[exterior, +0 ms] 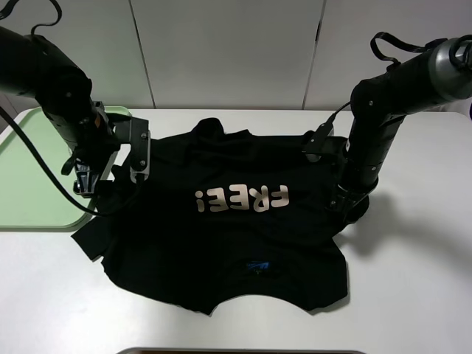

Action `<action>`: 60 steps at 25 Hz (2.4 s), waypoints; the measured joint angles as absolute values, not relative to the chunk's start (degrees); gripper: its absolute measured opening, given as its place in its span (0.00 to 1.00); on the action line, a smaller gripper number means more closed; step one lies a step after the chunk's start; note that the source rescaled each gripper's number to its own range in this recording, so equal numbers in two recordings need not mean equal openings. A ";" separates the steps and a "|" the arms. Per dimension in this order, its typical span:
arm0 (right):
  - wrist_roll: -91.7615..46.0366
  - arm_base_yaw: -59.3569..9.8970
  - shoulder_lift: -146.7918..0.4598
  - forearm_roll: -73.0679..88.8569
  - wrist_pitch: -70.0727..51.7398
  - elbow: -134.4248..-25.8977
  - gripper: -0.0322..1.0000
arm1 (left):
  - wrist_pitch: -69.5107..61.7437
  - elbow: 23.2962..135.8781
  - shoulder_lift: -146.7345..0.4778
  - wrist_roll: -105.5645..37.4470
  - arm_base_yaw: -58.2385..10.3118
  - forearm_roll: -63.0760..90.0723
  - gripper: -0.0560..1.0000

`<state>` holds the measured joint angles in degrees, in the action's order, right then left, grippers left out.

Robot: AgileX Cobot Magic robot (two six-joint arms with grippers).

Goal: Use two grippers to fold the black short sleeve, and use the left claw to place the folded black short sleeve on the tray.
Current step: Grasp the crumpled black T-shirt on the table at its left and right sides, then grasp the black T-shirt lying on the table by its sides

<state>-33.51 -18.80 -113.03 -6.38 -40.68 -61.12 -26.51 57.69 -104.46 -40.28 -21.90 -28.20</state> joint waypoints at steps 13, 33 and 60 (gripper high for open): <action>-33.45 -18.80 -113.03 -5.28 -40.31 -61.12 0.97 | -28.15 65.45 -113.41 -41.40 -21.90 -16.05 0.96; -33.45 -18.80 -113.03 -4.94 -39.70 -61.12 0.23 | -38.71 69.60 -117.07 -50.02 -21.86 -8.78 0.56; -19.83 -18.98 -113.03 -16.99 -40.24 -61.16 0.03 | -39.52 69.60 -117.07 -45.42 -21.86 -8.78 0.06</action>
